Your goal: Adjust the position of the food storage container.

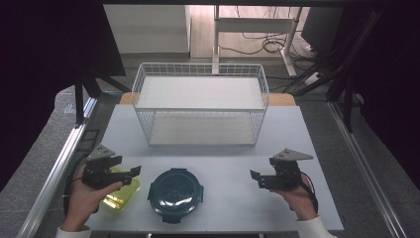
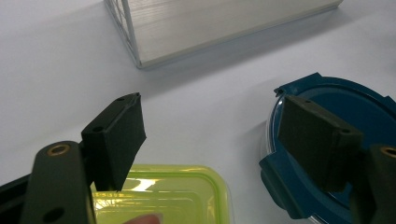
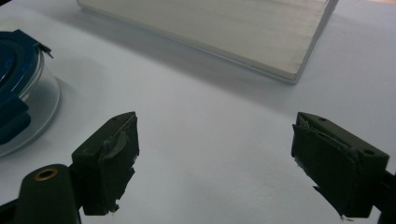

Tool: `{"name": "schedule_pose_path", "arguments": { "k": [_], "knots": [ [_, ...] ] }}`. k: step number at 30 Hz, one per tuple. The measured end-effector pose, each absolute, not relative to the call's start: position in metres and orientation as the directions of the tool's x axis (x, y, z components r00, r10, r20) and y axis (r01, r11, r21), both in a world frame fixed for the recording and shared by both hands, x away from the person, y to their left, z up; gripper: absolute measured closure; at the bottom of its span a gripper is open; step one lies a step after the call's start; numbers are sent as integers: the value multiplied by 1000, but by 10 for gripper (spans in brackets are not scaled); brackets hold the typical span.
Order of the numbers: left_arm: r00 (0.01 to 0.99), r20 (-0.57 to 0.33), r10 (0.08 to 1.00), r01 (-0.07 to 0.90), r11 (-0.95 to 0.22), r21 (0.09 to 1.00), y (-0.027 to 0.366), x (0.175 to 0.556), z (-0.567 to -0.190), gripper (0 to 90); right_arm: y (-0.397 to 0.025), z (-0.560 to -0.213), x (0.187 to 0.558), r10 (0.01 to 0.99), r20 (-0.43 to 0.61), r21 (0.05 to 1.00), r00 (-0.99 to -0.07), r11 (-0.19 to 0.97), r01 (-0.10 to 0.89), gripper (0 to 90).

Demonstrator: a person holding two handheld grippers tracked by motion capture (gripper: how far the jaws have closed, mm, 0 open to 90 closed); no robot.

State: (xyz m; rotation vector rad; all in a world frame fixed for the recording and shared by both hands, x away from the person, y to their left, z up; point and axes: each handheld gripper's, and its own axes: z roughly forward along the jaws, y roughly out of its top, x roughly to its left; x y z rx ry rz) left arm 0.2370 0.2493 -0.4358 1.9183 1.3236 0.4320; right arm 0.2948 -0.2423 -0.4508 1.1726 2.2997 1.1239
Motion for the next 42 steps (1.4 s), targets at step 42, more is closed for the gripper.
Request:
{"name": "schedule_pose_path", "arguments": {
  "k": [42],
  "knots": [
    [456, -127, 881, 683, -254, 685, 246, 224, -438, 299, -245, -456, 292, 819, 72, 723, -569, 350, 596, 166]
  ]
}}
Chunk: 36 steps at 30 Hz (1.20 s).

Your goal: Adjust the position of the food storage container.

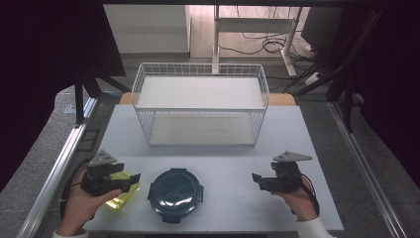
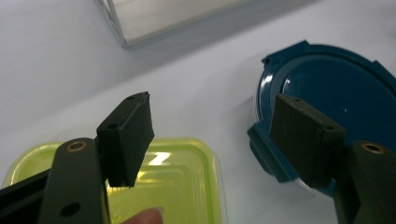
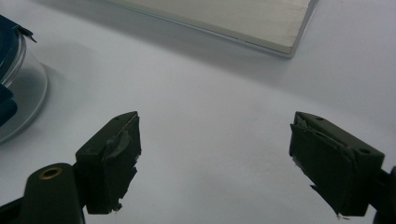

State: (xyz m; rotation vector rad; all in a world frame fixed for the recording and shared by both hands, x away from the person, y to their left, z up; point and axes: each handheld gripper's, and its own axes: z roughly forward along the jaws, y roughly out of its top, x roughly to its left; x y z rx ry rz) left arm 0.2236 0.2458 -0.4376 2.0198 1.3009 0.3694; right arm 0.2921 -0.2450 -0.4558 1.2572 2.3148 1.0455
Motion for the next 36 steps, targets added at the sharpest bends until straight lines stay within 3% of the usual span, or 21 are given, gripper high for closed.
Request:
{"name": "schedule_pose_path", "arguments": {
  "k": [12, 21, 25, 36],
  "knots": [
    [539, -116, 834, 707, -373, 601, 231, 215, -448, 450, -243, -457, 292, 823, 56, 718, -565, 360, 596, 169],
    [591, -149, 793, 719, -434, 543, 219, 210, -466, 756, -243, -459, 291, 827, 46, 714, -560, 365, 598, 169],
    [605, -160, 780, 724, -456, 517, 217, 209, -473, 837, -242, -460, 291, 826, 41, 713, -562, 370, 596, 169],
    [590, -170, 789, 734, -436, 521, 214, 210, -485, 896, -241, -464, 292, 828, 37, 703, -560, 377, 603, 169]
  ]
}}
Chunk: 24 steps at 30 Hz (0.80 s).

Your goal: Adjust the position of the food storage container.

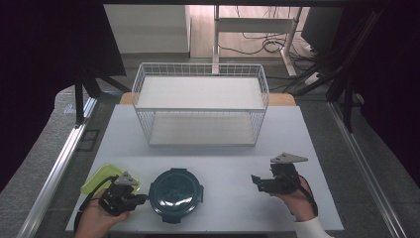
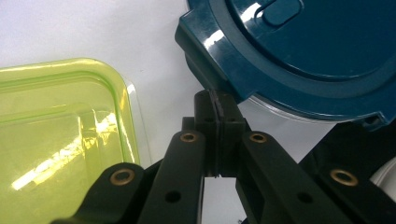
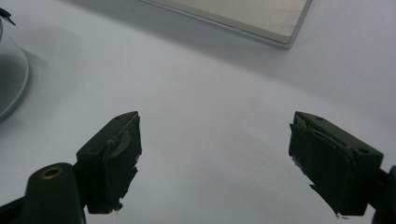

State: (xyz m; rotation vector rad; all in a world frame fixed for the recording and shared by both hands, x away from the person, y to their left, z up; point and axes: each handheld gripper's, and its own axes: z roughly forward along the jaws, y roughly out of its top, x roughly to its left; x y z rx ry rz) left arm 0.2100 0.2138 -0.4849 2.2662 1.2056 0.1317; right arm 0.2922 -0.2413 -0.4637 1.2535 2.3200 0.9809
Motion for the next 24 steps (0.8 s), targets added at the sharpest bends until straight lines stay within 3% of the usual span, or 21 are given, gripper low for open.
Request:
{"name": "schedule_pose_path", "arguments": {
  "k": [24],
  "knots": [
    [571, -137, 809, 743, -439, 505, 200, 212, -487, 900, -242, -462, 292, 825, 39, 703, -563, 378, 603, 172]
  ]
}}
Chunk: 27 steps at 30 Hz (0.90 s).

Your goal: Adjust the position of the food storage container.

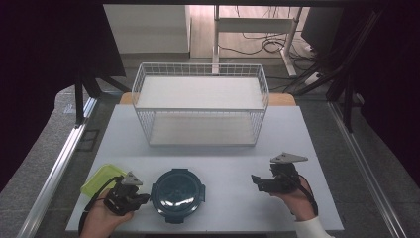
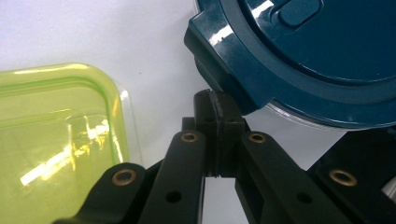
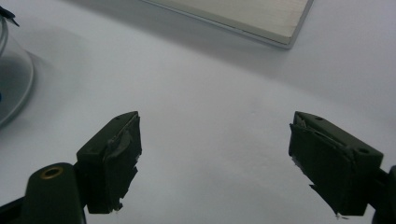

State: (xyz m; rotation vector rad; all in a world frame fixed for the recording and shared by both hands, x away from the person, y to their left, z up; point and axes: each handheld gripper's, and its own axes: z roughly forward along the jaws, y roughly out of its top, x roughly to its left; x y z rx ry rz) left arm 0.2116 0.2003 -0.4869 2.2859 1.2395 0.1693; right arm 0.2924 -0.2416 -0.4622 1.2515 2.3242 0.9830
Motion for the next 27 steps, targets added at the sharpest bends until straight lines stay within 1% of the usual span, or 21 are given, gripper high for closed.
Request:
{"name": "schedule_pose_path", "arguments": {
  "k": [4, 8, 9, 13, 27],
  "knots": [
    [587, -154, 795, 738, -447, 506, 192, 212, -487, 900, -242, -460, 291, 824, 40, 707, -565, 377, 599, 177],
    [591, -153, 792, 737, -453, 502, 184, 215, -488, 900, -242, -460, 291, 822, 39, 706, -568, 380, 598, 177],
    [604, -167, 779, 736, -466, 491, 178, 218, -490, 900, -242, -459, 291, 823, 41, 707, -567, 377, 598, 177],
    [618, -186, 764, 731, -471, 494, 167, 223, -492, 900, -246, -457, 291, 827, 42, 713, -561, 369, 597, 178],
    [647, -196, 737, 716, -500, 487, 142, 236, -492, 900, -248, -457, 291, 828, 40, 713, -559, 368, 597, 178]
  ]
}}
